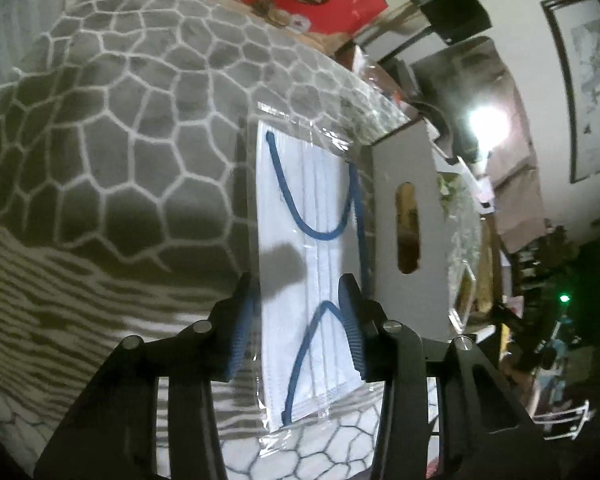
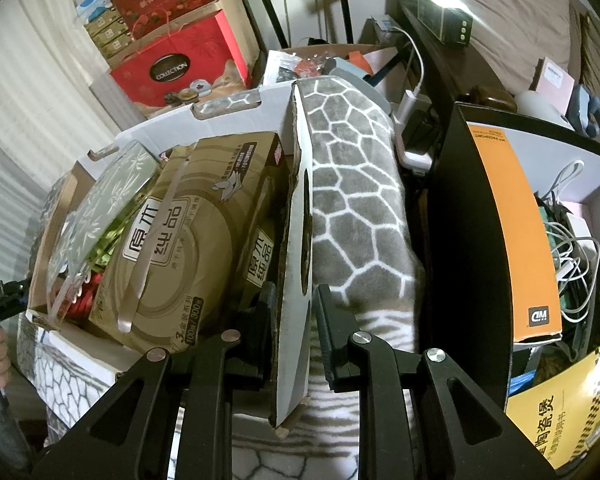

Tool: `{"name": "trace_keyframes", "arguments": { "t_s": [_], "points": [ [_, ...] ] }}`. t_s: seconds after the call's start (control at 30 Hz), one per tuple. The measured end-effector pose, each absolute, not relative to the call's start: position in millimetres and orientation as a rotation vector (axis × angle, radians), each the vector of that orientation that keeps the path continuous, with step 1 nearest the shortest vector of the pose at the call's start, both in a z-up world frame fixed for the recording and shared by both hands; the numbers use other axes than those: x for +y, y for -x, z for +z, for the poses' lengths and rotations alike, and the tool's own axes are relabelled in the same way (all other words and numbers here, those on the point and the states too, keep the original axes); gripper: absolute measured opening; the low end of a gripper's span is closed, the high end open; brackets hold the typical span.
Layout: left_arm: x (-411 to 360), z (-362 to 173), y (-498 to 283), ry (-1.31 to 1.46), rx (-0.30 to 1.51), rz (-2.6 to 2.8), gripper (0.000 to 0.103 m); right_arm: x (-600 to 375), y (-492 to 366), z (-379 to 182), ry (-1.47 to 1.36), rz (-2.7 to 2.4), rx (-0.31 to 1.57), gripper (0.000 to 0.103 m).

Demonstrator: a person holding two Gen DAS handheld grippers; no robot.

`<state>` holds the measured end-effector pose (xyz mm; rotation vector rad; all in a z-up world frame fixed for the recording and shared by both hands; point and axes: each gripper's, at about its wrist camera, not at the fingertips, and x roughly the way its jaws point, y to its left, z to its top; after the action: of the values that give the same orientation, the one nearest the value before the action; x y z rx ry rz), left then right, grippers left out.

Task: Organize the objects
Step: 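Move the left tool to the packaged face mask and grasp it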

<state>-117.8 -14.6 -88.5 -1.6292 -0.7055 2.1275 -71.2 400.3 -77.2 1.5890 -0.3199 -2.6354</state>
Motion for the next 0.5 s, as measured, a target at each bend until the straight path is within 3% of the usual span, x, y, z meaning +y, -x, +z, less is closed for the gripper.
{"name": "trace_keyframes", "arguments": {
  "t_s": [0.13,0.2,0.3,0.5],
  "points": [
    [-7,-87,116,1.579,-0.724,2.051,0.036,400,71,-77,-1.59,-2.636,-0.316,0.02],
    [-5,-84,113,1.573,-0.699,2.064,0.016,400,71,-77,-1.589,-2.635,-0.319,0.02],
    [-4,-75,111,1.561,-0.671,2.116,0.006,400,71,-77,-1.589,-2.635,-0.318,0.02],
    [3,-32,105,1.447,-0.556,2.252,0.002,400,71,-77,-1.589,-2.636,-0.318,0.02]
  ]
}}
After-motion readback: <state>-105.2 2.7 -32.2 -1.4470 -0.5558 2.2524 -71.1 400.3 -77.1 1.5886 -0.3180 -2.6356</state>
